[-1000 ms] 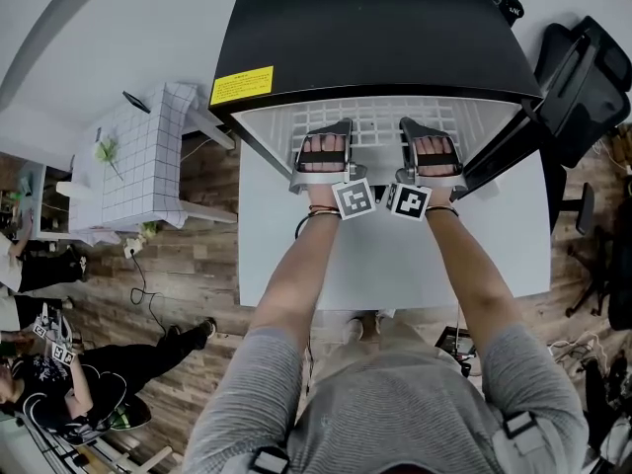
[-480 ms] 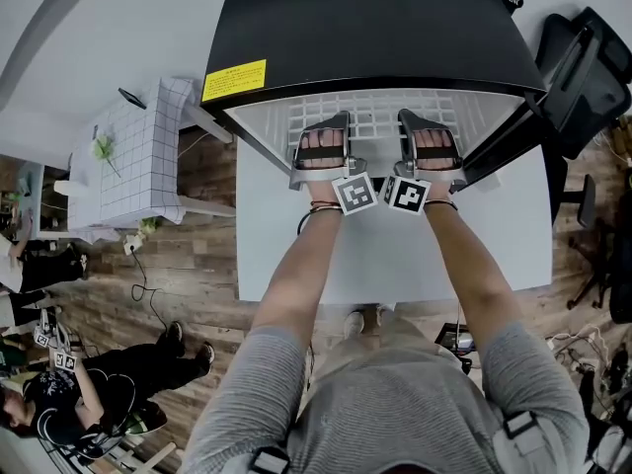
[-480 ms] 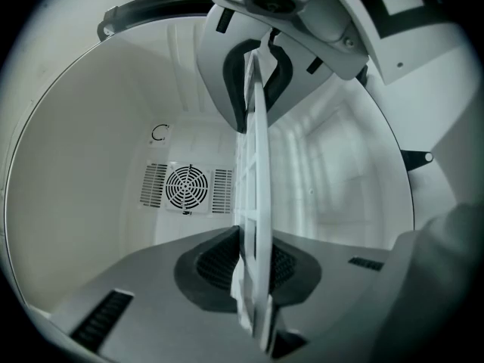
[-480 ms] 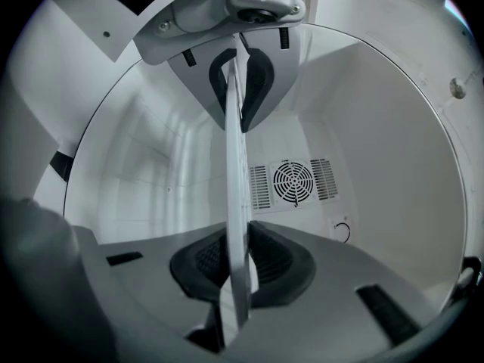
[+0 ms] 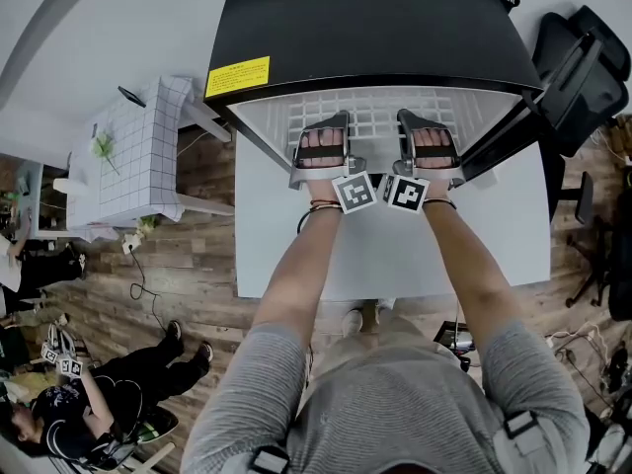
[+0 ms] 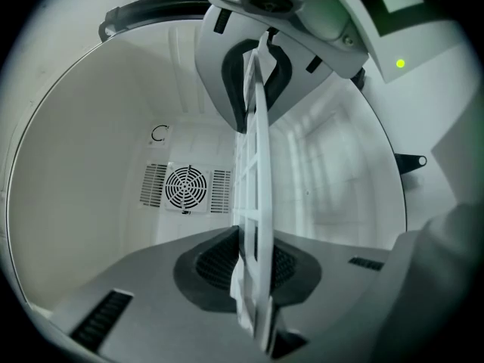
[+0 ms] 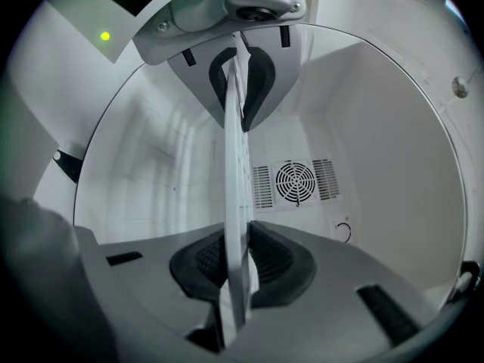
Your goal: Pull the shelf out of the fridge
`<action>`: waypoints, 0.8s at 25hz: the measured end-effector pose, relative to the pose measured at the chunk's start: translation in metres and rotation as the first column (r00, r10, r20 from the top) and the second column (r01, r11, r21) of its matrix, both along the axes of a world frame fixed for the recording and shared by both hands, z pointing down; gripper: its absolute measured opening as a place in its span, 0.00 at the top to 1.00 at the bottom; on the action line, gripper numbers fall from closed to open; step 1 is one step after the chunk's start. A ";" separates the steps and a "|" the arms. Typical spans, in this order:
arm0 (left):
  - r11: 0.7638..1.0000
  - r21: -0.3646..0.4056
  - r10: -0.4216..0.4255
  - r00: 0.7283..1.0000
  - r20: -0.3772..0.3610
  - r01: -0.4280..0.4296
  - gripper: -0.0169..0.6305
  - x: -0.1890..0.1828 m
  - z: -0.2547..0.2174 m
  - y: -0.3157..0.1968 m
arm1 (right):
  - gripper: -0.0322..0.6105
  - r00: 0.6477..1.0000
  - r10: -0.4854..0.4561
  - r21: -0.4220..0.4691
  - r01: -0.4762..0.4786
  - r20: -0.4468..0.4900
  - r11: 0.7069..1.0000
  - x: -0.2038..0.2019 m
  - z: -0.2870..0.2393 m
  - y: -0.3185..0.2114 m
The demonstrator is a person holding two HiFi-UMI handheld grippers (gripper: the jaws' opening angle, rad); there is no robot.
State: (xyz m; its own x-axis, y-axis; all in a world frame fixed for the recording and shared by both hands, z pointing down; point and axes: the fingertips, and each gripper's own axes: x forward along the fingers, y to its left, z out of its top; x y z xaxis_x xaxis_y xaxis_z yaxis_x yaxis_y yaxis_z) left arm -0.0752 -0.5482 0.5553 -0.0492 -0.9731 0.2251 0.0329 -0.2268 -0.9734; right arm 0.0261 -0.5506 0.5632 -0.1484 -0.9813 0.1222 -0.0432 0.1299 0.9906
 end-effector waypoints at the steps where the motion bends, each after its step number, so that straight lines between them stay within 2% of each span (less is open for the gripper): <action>1: 1.000 -0.001 0.000 1.000 -0.002 0.000 0.91 0.000 0.000 0.001 | 0.89 1.000 -0.002 -0.002 0.002 0.002 1.000 -0.001 0.000 0.000; 10: 1.000 -0.026 -0.006 1.000 0.007 0.006 0.91 -0.003 0.001 0.017 | 0.89 1.000 -0.011 -0.031 0.011 0.014 0.999 -0.004 0.002 0.018; 20: 1.000 -0.018 0.003 1.000 -0.012 -0.003 0.91 0.000 0.001 0.036 | 0.89 1.000 -0.012 -0.012 0.012 0.014 1.000 -0.002 -0.001 0.036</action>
